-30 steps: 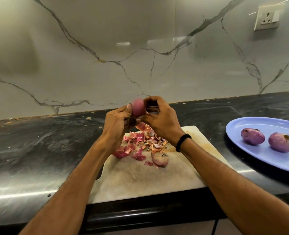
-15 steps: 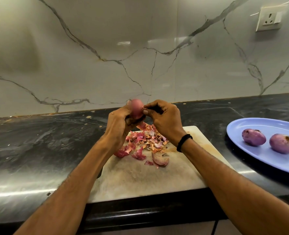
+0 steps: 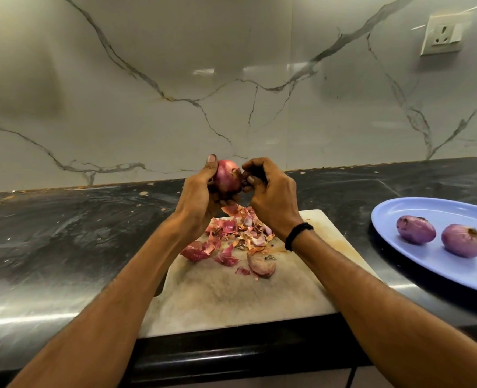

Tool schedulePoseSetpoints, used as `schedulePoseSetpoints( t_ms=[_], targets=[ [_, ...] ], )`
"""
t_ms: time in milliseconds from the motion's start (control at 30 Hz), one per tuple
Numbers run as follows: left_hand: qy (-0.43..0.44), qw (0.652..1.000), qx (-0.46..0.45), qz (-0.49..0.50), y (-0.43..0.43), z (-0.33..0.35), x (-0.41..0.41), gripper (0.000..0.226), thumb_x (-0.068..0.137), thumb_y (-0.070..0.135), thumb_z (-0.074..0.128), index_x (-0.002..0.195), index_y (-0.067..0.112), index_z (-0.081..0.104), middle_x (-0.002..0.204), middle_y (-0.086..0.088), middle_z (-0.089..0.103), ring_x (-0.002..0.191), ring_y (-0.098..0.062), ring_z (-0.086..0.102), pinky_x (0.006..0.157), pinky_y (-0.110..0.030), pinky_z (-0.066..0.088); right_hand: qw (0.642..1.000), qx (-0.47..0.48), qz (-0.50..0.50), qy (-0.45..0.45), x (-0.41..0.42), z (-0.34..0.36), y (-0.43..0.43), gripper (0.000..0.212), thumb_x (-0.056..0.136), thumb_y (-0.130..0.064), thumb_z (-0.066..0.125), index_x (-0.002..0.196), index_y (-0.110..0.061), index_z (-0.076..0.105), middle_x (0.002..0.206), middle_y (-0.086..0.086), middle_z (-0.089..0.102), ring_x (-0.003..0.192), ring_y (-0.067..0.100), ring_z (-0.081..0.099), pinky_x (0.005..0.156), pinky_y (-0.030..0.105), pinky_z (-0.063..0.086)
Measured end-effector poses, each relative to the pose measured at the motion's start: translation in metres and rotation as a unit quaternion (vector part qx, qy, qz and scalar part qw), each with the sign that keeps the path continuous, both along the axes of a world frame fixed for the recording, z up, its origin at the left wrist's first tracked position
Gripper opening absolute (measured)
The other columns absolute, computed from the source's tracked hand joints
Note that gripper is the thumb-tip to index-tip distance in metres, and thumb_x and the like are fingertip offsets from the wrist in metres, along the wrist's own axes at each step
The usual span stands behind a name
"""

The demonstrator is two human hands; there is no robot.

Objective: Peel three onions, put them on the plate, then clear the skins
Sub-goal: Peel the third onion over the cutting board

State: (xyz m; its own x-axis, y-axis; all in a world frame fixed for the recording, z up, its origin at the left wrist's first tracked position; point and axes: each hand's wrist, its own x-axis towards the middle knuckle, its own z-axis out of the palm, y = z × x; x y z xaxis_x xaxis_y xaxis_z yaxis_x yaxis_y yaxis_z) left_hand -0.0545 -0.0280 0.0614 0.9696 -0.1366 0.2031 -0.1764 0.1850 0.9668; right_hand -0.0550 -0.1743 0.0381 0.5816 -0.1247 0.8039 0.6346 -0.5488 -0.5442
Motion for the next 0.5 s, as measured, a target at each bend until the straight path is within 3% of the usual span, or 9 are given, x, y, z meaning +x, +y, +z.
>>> schedulePoseSetpoints(
  t_ms=[100,167,333,500],
  targets=[
    [0.010,1.000,-0.016,-0.004,0.000,0.004,0.003,0.052,0.103,0.054,0.041,0.119,0.009,0.061,0.092,-0.013,0.076,0.075,-0.023,0.070,0.076,-0.034,0.057,0.999,-0.028,-0.009,-0.016,-0.001,0.000,0.002,0.030,0.086,0.005,0.060,0.114,-0.004,0.064,0.109,0.011,0.067,0.100,0.016,0.061,0.086,0.014,0.048],
    [0.014,0.999,-0.032,-0.006,0.000,0.005,0.005,0.055,0.101,0.058,0.042,0.119,0.009,0.061,0.104,-0.018,0.073,0.083,-0.027,0.069,0.085,-0.039,0.056,0.999,-0.044,-0.003,-0.018,-0.001,0.000,0.006,0.034,0.083,0.000,0.066,0.117,-0.005,0.062,0.114,0.012,0.063,0.102,0.016,0.058,0.089,0.017,0.046],
    [-0.004,0.999,-0.043,0.024,0.000,0.002,0.006,0.057,0.098,0.064,0.043,0.099,0.012,0.066,0.083,-0.012,0.069,0.062,-0.018,0.060,0.061,-0.028,0.054,0.999,-0.036,0.029,-0.030,-0.001,-0.001,0.010,0.036,0.083,-0.017,0.069,0.117,-0.007,0.061,0.114,0.010,0.062,0.101,0.013,0.058,0.086,0.005,0.044],
    [-0.036,0.999,-0.021,0.023,0.002,-0.003,0.005,0.063,0.096,0.069,0.042,0.087,0.014,0.072,0.079,-0.015,0.064,0.059,-0.019,0.055,0.060,-0.030,0.050,0.998,-0.021,0.024,-0.051,-0.005,-0.001,0.014,0.033,0.086,-0.019,0.067,0.117,-0.007,0.062,0.113,0.010,0.061,0.100,0.011,0.057,0.087,0.005,0.044]
  ],
)
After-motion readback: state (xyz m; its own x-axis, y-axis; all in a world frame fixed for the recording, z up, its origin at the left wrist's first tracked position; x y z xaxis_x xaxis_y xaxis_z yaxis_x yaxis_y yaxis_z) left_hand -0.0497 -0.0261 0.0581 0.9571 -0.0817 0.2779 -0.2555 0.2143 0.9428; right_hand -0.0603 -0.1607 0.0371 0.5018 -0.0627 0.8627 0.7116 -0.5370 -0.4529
